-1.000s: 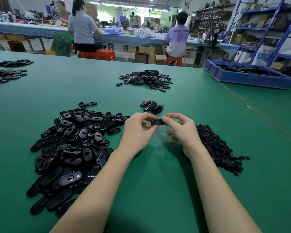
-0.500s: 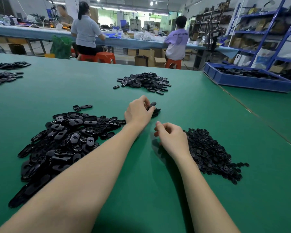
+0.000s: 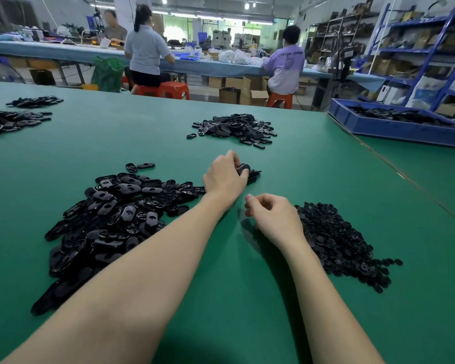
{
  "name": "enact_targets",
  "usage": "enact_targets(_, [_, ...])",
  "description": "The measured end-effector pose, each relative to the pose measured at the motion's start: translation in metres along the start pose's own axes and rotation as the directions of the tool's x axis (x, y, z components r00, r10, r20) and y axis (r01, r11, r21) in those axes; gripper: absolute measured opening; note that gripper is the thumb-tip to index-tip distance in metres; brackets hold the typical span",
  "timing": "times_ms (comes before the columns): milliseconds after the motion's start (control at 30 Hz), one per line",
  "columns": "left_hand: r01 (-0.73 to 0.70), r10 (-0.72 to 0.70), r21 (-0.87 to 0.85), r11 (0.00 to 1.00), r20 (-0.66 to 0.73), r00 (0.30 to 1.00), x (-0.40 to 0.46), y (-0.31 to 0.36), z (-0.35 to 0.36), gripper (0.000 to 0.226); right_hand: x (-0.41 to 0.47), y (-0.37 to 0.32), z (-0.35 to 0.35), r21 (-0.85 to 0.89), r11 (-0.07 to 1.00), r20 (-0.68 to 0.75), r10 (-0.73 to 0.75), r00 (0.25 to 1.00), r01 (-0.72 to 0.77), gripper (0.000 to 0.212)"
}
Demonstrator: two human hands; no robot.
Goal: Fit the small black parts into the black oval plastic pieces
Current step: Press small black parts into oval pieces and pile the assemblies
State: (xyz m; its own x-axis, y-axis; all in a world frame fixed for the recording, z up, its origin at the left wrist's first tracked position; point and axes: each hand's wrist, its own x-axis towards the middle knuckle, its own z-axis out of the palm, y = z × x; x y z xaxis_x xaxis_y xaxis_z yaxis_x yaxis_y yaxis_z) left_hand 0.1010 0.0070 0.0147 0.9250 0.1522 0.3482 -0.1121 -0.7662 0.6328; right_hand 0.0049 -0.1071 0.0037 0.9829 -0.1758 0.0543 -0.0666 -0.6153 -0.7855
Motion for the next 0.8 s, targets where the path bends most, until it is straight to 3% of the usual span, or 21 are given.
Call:
enact_targets(200, [-0.101, 0.093, -0.076, 0.992, -0.104, 0.990, -0.031, -0.016, -0.032, 0.013, -0.003, -0.008, 0.002, -0.179, 0.984, 0.015, 0.010, 1.000, -0.007, 0.022])
enact_targets(333, [-0.109, 0.113, 0.049, 0.993, -0.094, 0.989, -0.034, -0.032, -0.060, 0.013, -0.009, -0.017, 0.009, -0.291, 0.957, -0.019, -0.020, 1.000, 0.014, 0.017])
enact_targets(533, [0.041, -0.019, 0.286, 0.957, -0.078, 0.997, -0.023, -0.057, -0.093, 0.017, -0.020, -0.025, 0.026, -0.442, 0.889, -0.131, -0.193, 0.972, 0.117, 0.018])
enact_targets(800, [0.238, -0.245, 0.435, 0.868, -0.041, 0.969, -0.021, -0.081, -0.104, 0.037, -0.023, -0.022, 0.033, -0.227, 0.943, -0.146, -0.282, 0.948, 0.245, 0.008])
